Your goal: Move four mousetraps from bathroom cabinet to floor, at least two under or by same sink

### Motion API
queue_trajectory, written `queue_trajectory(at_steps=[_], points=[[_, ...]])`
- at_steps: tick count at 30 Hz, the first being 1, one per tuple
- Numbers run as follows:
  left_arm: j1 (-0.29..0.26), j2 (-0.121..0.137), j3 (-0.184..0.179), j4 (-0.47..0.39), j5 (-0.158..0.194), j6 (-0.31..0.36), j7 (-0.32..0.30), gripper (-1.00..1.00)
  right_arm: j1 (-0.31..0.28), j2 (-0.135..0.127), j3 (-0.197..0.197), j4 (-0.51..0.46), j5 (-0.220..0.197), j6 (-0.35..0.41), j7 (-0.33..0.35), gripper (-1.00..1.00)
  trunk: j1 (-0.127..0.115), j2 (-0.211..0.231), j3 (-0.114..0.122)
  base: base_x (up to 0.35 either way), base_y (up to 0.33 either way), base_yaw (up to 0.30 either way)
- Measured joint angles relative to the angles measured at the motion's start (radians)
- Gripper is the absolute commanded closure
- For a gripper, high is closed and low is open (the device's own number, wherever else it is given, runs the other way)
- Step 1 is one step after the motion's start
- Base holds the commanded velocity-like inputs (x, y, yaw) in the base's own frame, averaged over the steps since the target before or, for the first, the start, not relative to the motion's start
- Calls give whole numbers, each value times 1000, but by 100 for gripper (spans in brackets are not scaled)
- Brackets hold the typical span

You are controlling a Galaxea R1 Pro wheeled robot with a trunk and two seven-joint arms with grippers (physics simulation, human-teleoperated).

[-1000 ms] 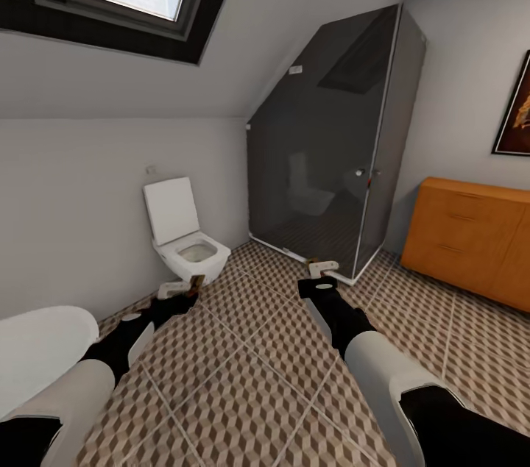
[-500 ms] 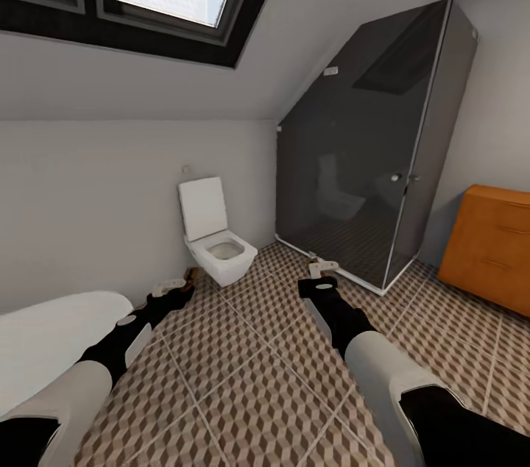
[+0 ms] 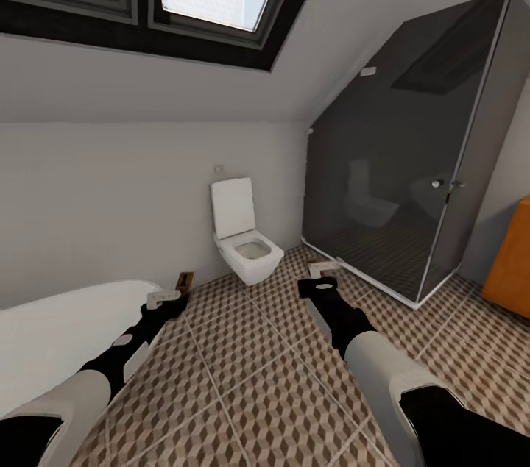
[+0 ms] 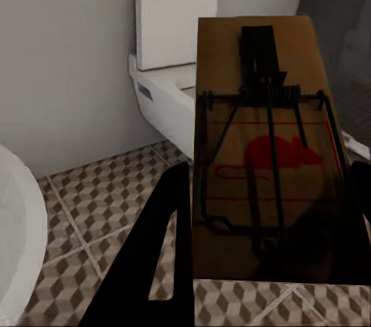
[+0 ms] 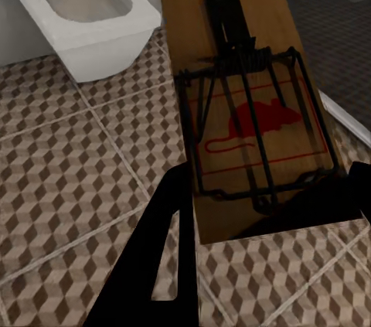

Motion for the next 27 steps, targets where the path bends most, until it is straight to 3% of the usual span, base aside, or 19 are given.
queue_trajectory(at_steps=[7,27], points=[[0,2,0,36,0,-1,0,100,0,0,0,0,0,-1,-1,100,0,0,3,0,0,268],[0,-1,0,37,1,4,0,100,0,0,0,-1,2,-2,-4,100,0,0,13,0,0,268]])
